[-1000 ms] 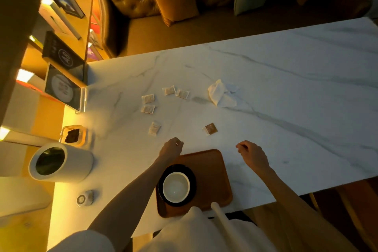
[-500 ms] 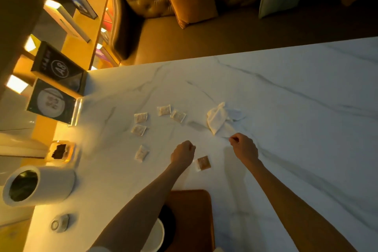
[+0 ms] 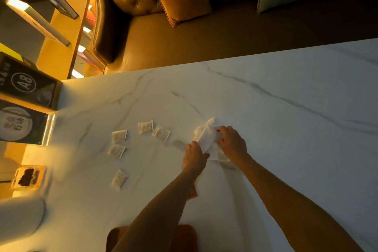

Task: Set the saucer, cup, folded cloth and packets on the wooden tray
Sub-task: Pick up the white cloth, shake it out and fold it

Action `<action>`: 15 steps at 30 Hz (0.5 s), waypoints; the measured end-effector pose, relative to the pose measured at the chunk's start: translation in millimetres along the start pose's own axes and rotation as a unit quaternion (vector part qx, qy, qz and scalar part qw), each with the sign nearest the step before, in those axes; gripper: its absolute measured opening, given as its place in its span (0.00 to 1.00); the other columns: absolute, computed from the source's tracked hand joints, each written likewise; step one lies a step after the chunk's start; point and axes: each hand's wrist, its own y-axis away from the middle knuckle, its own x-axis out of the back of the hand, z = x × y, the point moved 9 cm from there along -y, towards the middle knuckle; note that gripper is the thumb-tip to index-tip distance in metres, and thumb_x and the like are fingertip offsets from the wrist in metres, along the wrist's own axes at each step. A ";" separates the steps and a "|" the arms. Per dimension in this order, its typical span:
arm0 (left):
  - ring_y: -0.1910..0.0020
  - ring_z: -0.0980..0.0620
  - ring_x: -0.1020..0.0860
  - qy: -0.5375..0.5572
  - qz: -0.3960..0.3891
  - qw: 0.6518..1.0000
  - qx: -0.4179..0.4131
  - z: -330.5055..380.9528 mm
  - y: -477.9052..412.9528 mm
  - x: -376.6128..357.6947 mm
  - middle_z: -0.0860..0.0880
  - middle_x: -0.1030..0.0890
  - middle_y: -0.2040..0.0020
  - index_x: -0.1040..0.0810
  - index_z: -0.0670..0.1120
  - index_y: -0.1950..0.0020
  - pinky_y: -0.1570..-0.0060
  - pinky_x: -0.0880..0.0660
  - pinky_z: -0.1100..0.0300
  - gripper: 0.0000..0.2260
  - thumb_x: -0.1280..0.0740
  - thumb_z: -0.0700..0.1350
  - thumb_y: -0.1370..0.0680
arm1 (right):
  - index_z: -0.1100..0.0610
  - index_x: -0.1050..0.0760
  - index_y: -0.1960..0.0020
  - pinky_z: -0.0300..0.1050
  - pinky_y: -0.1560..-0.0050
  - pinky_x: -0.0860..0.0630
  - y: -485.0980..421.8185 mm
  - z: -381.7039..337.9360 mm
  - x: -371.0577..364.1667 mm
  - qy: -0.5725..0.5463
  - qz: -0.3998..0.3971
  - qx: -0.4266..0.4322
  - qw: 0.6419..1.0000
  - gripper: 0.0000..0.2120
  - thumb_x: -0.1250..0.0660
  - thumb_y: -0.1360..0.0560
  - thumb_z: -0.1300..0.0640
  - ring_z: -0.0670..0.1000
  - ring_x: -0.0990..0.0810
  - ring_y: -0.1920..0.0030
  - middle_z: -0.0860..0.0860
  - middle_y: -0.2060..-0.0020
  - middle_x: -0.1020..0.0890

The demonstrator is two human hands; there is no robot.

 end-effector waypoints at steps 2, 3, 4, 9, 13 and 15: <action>0.40 0.41 0.24 -0.006 -0.004 1.000 -0.006 -3.3 -6.3 -5.0 0.42 0.27 0.38 0.33 0.43 0.35 0.43 0.25 0.48 0.19 0.35 0.52 0.21 | 0.50 0.32 0.31 0.50 0.49 0.23 -2.6 -10.0 -7.9 -0.009 -0.021 0.036 0.999 0.21 0.38 0.22 0.47 0.55 0.23 0.43 0.54 0.41 0.23; 0.41 0.41 0.24 -0.010 -0.007 1.000 -0.014 -3.1 -8.4 -5.5 0.42 0.27 0.39 0.32 0.43 0.36 0.42 0.24 0.48 0.16 0.37 0.50 0.19 | 0.49 0.36 0.27 0.50 0.46 0.23 -3.3 -15.3 -9.2 -0.004 -0.024 0.050 0.998 0.24 0.39 0.22 0.46 0.55 0.23 0.42 0.54 0.39 0.23; 0.43 0.41 0.24 -0.013 -0.006 1.000 -0.026 -1.6 -9.9 -4.0 0.42 0.27 0.39 0.30 0.43 0.37 0.43 0.24 0.48 0.13 0.40 0.48 0.19 | 0.48 0.40 0.25 0.50 0.45 0.23 -3.5 -20.8 -8.3 0.012 -0.020 0.067 0.998 0.27 0.39 0.22 0.46 0.55 0.23 0.41 0.53 0.38 0.23; 0.54 0.48 0.26 0.008 0.050 0.972 -0.228 37.1 7.7 33.9 0.42 0.26 0.45 0.29 0.40 0.37 0.56 0.27 0.59 0.11 0.40 0.43 0.18 | 0.48 0.36 0.26 0.51 0.40 0.25 10.5 -64.4 9.7 0.146 0.063 0.196 0.968 0.33 0.30 0.28 0.42 0.57 0.28 0.32 0.53 0.30 0.28; 0.59 0.52 0.28 0.131 0.118 0.942 -0.287 47.9 28.8 103.0 0.46 0.27 0.55 0.30 0.40 0.48 0.58 0.30 0.59 0.04 0.42 0.40 0.17 | 0.54 0.18 0.50 0.50 0.43 0.24 22.1 -117.8 49.3 0.063 0.118 0.279 0.951 0.09 0.31 0.25 0.50 0.54 0.16 0.57 0.53 0.60 0.14; 0.59 0.48 0.27 0.172 0.164 0.932 -0.275 40.3 37.1 143.3 0.43 0.27 0.55 0.32 0.39 0.48 0.58 0.30 0.56 0.03 0.42 0.38 0.17 | 0.53 0.18 0.51 0.48 0.47 0.25 23.5 -143.1 69.0 0.096 0.099 0.279 0.950 0.12 0.38 0.21 0.49 0.54 0.17 0.61 0.52 0.64 0.15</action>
